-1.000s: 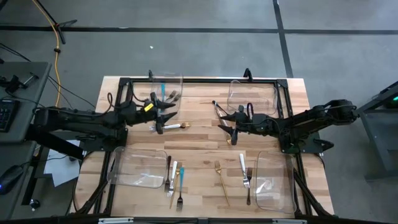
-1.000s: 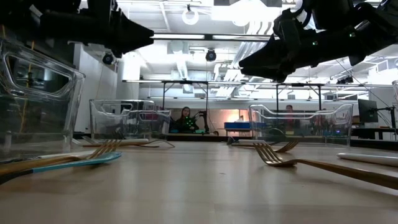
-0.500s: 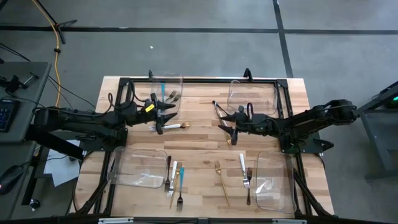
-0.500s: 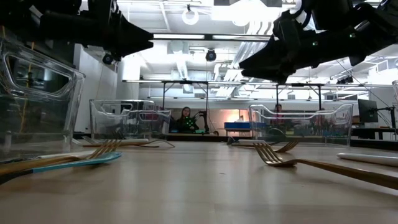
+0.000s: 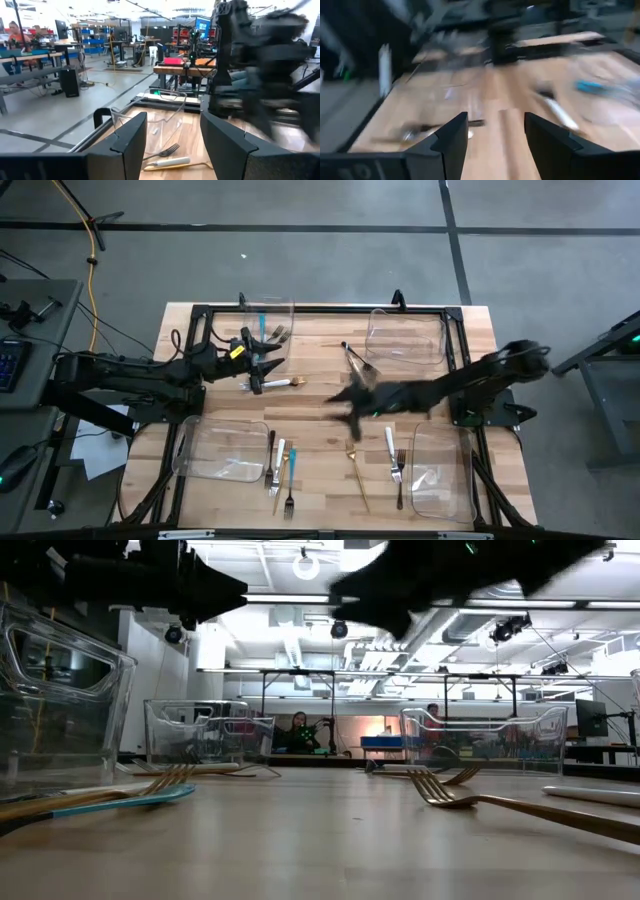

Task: Sort silverware by color (type)
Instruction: Put the blue fork into the top left transparent bin

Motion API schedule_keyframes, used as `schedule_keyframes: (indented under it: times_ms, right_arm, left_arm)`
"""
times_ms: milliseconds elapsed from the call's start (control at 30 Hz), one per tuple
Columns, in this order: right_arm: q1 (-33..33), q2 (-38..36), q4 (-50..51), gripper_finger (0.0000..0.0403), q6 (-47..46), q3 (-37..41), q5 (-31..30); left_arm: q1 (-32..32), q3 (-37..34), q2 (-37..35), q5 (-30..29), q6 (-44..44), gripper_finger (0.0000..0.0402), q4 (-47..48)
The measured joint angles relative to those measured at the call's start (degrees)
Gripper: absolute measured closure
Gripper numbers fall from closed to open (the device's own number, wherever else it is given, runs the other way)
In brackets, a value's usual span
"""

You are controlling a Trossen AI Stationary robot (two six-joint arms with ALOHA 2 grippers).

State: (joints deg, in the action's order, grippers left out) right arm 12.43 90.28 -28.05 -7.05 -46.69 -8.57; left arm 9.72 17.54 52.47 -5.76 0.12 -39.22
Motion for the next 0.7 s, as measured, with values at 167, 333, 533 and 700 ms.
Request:
schedule_keyframes:
  times_ms: [167, 333, 533, 700]
  right_arm:
    - [5.7, 11.0, 22.9, 0.0213, 3.2, -18.2, 0.0]
    - [9.6, 21.0, 31.7, 0.0214, 1.1, -30.5, -0.2]
    - [12.3, 29.5, 32.9, 0.0263, 1.4, -38.4, -0.2]
    - [12.1, 35.8, 31.9, 0.0355, 0.9, -42.1, -0.4]
  left_arm:
    - [0.0, 0.0, 0.0, 0.0, 0.0, 0.0222, 0.2]
    - [0.0, 0.0, 0.0, 0.1, -1.4, 0.0222, 0.3]
    - [0.0, 0.0, 0.0, 0.1, -1.4, 0.0222, 0.1]
    - [0.0, 0.0, 0.0, 0.1, -1.4, 0.0222, 0.0]
